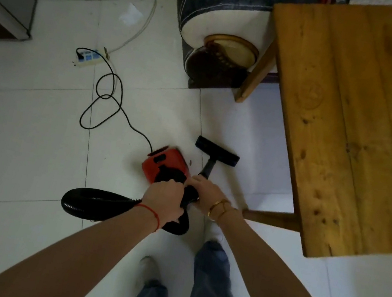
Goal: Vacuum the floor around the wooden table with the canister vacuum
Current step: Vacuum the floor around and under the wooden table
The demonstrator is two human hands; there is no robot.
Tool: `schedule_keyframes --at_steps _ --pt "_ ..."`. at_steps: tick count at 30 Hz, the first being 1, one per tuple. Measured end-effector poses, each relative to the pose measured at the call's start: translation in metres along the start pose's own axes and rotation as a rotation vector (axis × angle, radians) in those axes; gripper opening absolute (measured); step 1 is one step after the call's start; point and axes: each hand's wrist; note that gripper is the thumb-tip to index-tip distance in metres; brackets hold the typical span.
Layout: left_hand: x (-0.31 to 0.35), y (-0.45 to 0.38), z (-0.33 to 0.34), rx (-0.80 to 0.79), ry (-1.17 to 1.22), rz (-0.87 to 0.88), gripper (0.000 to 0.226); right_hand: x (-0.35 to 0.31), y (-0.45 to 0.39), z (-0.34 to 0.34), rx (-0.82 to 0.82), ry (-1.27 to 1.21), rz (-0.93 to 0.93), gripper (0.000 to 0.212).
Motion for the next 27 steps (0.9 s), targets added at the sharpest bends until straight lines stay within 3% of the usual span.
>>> schedule_keyframes --at_steps 7,12,15,20,27 --pt "-0.023 0.055 0.019 -0.055 -0.109 0.139 0.031 -0.041 0.053 0.052 0.122 -0.101 0.121 0.029" --pt "-0.035 0.067 0.020 -0.054 -0.173 0.223 0.034 -0.058 0.069 0.072 0.188 -0.170 0.204 0.038" --pt "-0.032 0.064 0.015 -0.041 -0.242 0.274 0.031 -0.062 0.073 0.077 0.264 -0.196 0.268 0.033" --pt "-0.012 0.042 0.006 -0.030 -0.330 0.329 0.029 -0.043 0.069 0.070 0.385 -0.223 0.348 0.025" --pt "0.022 -0.009 -0.003 -0.006 -0.244 0.264 0.027 0.007 0.043 0.028 0.356 -0.177 0.310 0.028"
Point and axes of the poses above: each hand's wrist, its own y-axis away from the middle knuckle, its own z-axis out of the palm, x = y × z, and after that the axes turned 11 degrees about x, right-handed
